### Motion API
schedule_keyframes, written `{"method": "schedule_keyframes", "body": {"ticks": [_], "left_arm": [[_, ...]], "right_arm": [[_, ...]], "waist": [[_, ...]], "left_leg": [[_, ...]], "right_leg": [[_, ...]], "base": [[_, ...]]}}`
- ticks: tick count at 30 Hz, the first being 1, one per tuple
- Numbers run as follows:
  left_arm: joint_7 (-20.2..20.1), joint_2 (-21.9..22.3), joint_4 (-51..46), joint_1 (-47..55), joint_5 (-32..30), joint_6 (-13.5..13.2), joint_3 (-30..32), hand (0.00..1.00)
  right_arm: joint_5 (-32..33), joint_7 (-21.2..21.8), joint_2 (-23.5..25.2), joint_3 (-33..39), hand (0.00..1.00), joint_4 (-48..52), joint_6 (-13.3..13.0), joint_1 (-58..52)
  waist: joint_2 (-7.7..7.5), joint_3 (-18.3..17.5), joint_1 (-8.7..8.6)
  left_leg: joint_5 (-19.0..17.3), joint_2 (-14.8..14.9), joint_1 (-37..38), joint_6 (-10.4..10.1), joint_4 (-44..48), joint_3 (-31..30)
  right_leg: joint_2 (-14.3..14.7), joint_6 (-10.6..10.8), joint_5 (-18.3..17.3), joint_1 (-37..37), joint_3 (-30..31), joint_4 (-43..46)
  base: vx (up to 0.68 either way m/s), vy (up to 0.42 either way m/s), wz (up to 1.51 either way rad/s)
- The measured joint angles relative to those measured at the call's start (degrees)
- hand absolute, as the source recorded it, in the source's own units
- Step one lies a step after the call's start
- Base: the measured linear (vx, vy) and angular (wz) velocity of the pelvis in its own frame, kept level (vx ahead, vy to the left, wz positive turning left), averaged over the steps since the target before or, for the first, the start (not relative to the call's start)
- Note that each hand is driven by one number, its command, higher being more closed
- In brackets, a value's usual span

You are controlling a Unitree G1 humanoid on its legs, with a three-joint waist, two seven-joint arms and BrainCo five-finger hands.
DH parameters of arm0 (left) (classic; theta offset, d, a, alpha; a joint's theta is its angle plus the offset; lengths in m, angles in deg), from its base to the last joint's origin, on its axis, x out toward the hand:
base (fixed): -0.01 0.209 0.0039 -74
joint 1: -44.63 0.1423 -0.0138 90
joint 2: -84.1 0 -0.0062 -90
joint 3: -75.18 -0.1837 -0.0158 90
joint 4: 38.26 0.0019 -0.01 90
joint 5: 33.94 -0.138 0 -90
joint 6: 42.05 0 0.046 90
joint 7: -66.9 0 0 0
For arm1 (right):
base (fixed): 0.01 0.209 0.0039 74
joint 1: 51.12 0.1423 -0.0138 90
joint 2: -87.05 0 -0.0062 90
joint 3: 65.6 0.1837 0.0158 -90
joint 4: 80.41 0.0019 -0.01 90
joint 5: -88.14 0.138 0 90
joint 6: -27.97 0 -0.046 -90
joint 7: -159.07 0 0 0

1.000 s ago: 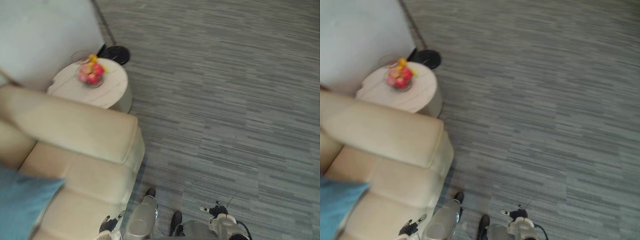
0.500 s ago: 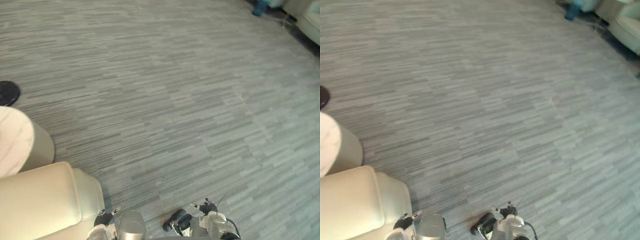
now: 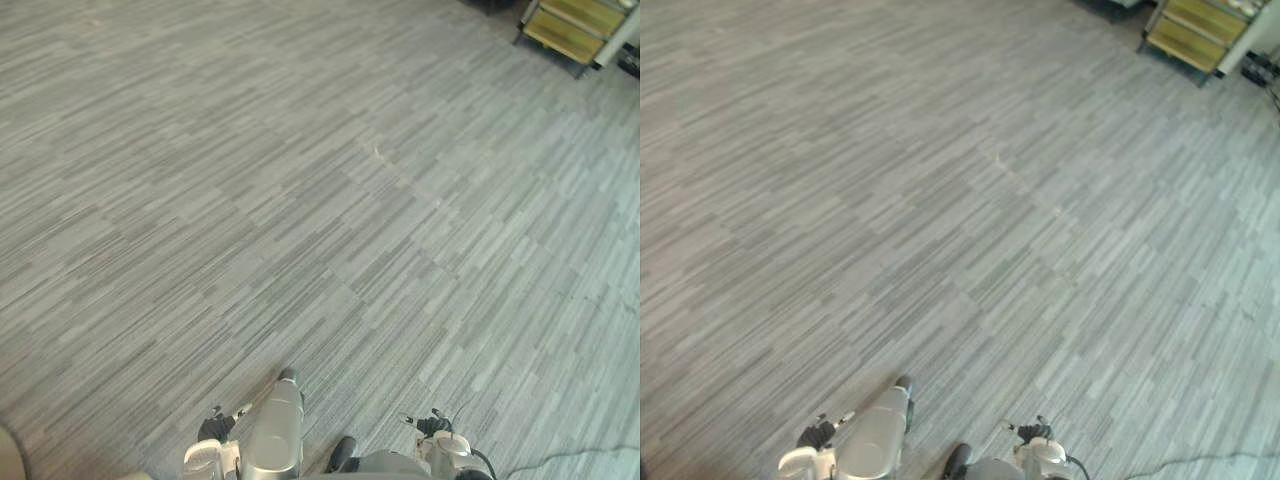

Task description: Pick up cushions and gather them together orderly.

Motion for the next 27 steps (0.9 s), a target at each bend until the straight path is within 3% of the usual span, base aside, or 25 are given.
{"method": "schedule_keyframes", "body": {"ticks": [3, 4, 6, 7, 8, 10, 12, 13, 14, 15, 16, 17, 18, 20, 21, 22, 23, 25, 27], "left_arm": [[0.0, 0.7, -0.2, 0.7, -0.1, -0.1, 0.1, 0.0], [0.0, 1.1, -0.1, 1.2, -0.6, 0.0, 0.0, 0.0], [0.0, -0.2, 1.3, 0.9, -1.1, 0.8, -0.8, 0.0], [0.1, -0.4, 1.4, 0.6, -1.2, 0.9, -1.1, 0.0], [0.1, -0.8, 1.9, 0.5, -1.9, 1.0, -1.2, 0.0], [0.2, -0.8, 1.9, -0.3, -2.5, 1.0, -1.2, 0.0], [0.2, -0.7, 1.8, -0.6, -3.3, 0.9, -1.9, 0.0], [0.2, -0.7, 1.8, -0.9, -3.3, 0.9, -2.9, 0.0], [0.1, -0.9, 1.9, -1.4, -3.3, 0.9, -3.8, 0.0], [0.1, -1.0, 1.9, -1.7, -3.3, 0.8, -4.3, 0.0], [0.1, -1.0, 1.9, -1.9, -3.3, 0.7, -5.2, 0.0], [0.1, -0.2, 2.3, -2.1, -3.4, 0.7, -6.0, 0.0], [0.1, 0.9, 2.3, -2.2, -3.5, 0.7, -6.9, 0.0], [-0.1, 3.5, 1.8, -2.2, -3.9, 0.5, -7.3, 0.0], [-0.1, 4.2, 1.0, -2.3, -4.3, 0.5, -7.2, 0.0], [-0.2, 4.4, 0.3, -2.2, -4.2, 0.5, -6.9, 0.0], [-0.2, 4.1, -0.4, -1.7, -4.2, 0.4, -6.8, 0.0], [-0.4, 2.7, -1.3, -2.0, -3.8, 0.3, -6.8, 0.0], [-0.3, 1.2, -3.4, -2.6, -2.1, -0.4, -6.7, 0.0]], "right_arm": [[-0.2, 0.1, 1.4, 1.3, 0.0, 3.7, -0.1, -1.2], [-0.5, 0.0, 1.9, 2.4, 0.0, 4.9, -0.3, -1.6], [-0.5, 0.1, 2.6, 2.4, 0.0, 6.0, -0.1, -3.3], [-0.4, 0.1, 2.5, 3.4, 0.0, 7.2, -0.2, -3.9], [-0.4, 0.1, 2.0, 4.7, 0.0, 7.6, -0.1, -3.9], [-0.3, 0.0, 1.9, 6.6, 0.0, 7.6, -0.2, -3.9], [0.1, 0.0, 1.5, 7.9, 0.0, 7.3, -0.2, -3.8], [0.4, 0.0, 1.0, 9.0, 0.0, 6.6, -0.2, -3.7], [1.7, -0.1, 0.1, 9.0, 0.0, 5.2, 0.0, -3.9], [2.7, 0.0, -0.1, 9.8, 0.0, 4.4, 0.0, -4.3], [4.1, -0.2, -0.2, 12.4, 0.0, 4.3, 0.0, -5.1], [4.6, -0.4, -0.7, 14.3, 0.0, 3.9, 0.0, -5.3], [4.9, -0.5, -0.8, 16.0, 0.0, 3.8, 0.2, -6.0], [6.4, -0.9, -1.2, 19.6, 0.0, 3.9, 0.4, -7.9], [6.9, -1.2, -1.1, 20.2, 0.0, 4.2, 0.4, -9.0], [7.0, -1.2, -1.2, 20.2, 0.0, 4.3, 0.7, -9.8], [7.9, -1.2, -1.0, 19.7, 0.0, 4.4, 1.0, -10.1], [8.2, -1.5, -0.5, 19.4, 0.0, 4.0, 1.6, -9.5], [8.5, -2.0, -0.5, 17.0, 0.0, 2.6, 1.8, -7.2]], "waist": [[0.68, -0.5, 0.6], [1.36, -0.8, 0.67], [0.51, -0.7, 0.44], [0.46, -0.7, -0.21], [0.61, -0.9, -1.65], [0.62, -1.1, -2.18], [1.19, -1.5, -2.33], [1.55, -1.8, -2.45], [1.57, -1.9, -2.8], [1.25, -2.1, -3.27], [0.38, -2.6, -4.08], [1.36, -2.6, -5.0], [2.57, -3.8, -4.95], [4.86, -5.5, -5.0], [6.05, -5.9, -4.99], [6.47, -5.9, -4.88], [6.06, -5.7, -4.62], [5.0, -5.1, -4.0], [2.63, -4.2, -2.14]], "left_leg": [[-6.7, 2.3, 2.1, 2.4, 7.7, 4.1], [-10.9, 3.7, 4.4, 2.6, 7.8, 5.1], [-14.5, 3.7, 8.6, 3.8, 8.9, 8.2], [-15.9, 3.8, 11.3, 4.4, 9.2, 9.3], [-16.8, 4.4, 14.1, 4.6, 8.7, 10.0], [-17.0, 5.9, 18.2, 4.2, 4.8, 11.9], [-17.1, 8.1, 21.7, 3.1, 1.5, 14.7], [-17.4, 9.3, 22.6, 2.6, 0.7, 15.9], [-17.7, 9.7, 23.5, 2.0, -0.1, 16.6], [-18.1, 9.6, 23.7, 1.4, -0.3, 16.5], [-19.1, 9.3, 24.5, -0.2, -0.7, 15.8], [-19.8, 10.1, 25.4, -0.7, -0.7, 14.0], [-19.7, 11.0, 25.5, -0.7, 0.2, 12.1], [-18.6, 13.1, 19.1, 1.1, 13.6, 5.7], [-14.6, 13.7, 14.5, 2.3, 24.2, 1.6], [-8.1, 14.4, 11.2, 2.4, 31.9, 0.2], [-2.6, 15.5, 8.2, 2.5, 38.7, 0.3], [-6.1, 15.5, 1.8, 2.0, 45.4, 2.4], [-9.9, 13.6, -3.5, 1.1, 40.0, 6.4]], "right_leg": [[-0.9, 1.2, 0.1, 0.0, 3.4, 8.4], [-1.6, 3.1, -1.1, -2.9, 4.2, 17.7], [-6.9, 6.8, 0.4, -11.0, 5.2, 39.3], [-9.6, 6.7, 0.9, -13.9, 3.9, 47.7], [-11.8, 4.7, -0.4, -15.7, 0.7, 51.7], [-12.3, 2.4, -2.0, -18.0, -2.9, 46.9], [-9.5, 2.2, -2.0, -20.3, -4.1, 33.1], [-7.1, 2.3, -0.2, -21.5, -3.6, 23.8], [-4.9, 2.4, 4.1, -22.1, -1.8, 14.0], [-4.1, 2.6, 6.6, -22.3, -0.1, 9.6], [-3.2, 2.4, 11.7, -22.5, 2.7, 7.2], [-1.9, 0.0, 13.3, -22.4, 4.1, 8.9], [-0.9, 0.4, 10.8, -22.9, 3.7, 10.8], [1.2, -1.0, 7.1, -22.1, 1.3, 12.4], [2.8, -1.3, 5.2, -20.5, 0.1, 12.5], [4.0, -1.9, 3.7, -18.2, -0.3, 12.1], [5.2, -3.2, 2.2, -15.3, -0.1, 11.0], [5.8, -3.9, 0.9, -10.4, 0.0, 8.0], [5.2, -3.7, 1.1, -6.8, 0.6, 3.9]], "base": [[0.35, 0.134, -0.64], [0.28, 0.148, -0.85], [0.28, 0.107, -0.7], [0.29, 0.036, -0.38], [0.32, 0.023, -0.29], [0.27, -0.009, -0.36], [0.3, -0.068, -0.7], [0.38, -0.129, -0.64], [0.32, -0.139, -0.44], [0.33, -0.198, -0.13], [0.34, -0.255, 0.16], [0.34, -0.258, 0.15], [0.36, -0.234, 0.13], [0.37, -0.229, 0.12], [0.38, -0.23, 0.21], [0.4, -0.191, 0.21], [0.4, -0.182, 0.19], [0.44, -0.178, 0.19], [0.42, -0.121, -0.08]]}}
